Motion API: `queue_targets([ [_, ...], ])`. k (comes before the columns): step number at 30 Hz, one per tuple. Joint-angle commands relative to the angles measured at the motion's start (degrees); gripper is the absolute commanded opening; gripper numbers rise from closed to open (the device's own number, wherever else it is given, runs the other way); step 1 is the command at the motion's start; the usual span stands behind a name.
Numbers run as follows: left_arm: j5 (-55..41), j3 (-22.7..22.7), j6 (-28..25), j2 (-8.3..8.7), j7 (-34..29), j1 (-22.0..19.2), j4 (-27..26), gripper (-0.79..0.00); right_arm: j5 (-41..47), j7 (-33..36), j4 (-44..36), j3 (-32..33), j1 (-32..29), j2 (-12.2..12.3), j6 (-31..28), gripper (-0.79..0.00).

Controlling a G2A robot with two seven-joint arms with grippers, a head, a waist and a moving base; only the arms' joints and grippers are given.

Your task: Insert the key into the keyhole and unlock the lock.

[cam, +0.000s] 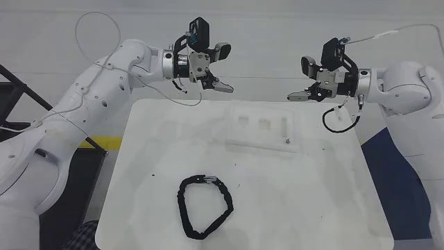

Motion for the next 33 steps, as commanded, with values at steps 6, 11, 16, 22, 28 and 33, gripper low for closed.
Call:
queue_targets([
  [6,0.00,0.00,0.00,0.00,0.00,0.00,0.00,0.000,0.00,0.00,0.00,0.00,0.00,0.00,0.00,0.000],
  [11,0.00,0.00,0.00,0.00,0.00,0.00,0.00,0.000,0.00,0.00,0.00,0.00,0.00,0.00,0.00,0.000],
  [16,0.00,0.00,0.00,0.00,0.00,0.00,0.00,0.000,-2.68,-0.99,-0.52,-0.30,-1.89,0.14,3.00,0.000],
  [22,0.00,0.00,0.00,0.00,0.00,0.00,0.00,0.000,-3.99,0.37,3.63,-1.54,-3.02,0.20,7.54,0.000],
  [28,0.00,0.00,0.00,0.00,0.00,0.00,0.00,0.000,-5.31,2.39,7.31,-3.74,-2.21,-0.45,17.05,0.000],
  [33,0.00,0.00,0.00,0.00,0.00,0.00,0.00,0.000,-5.50,7.30,8.19,-6.27,-1.17,-1.21,25.19,0.000],
])
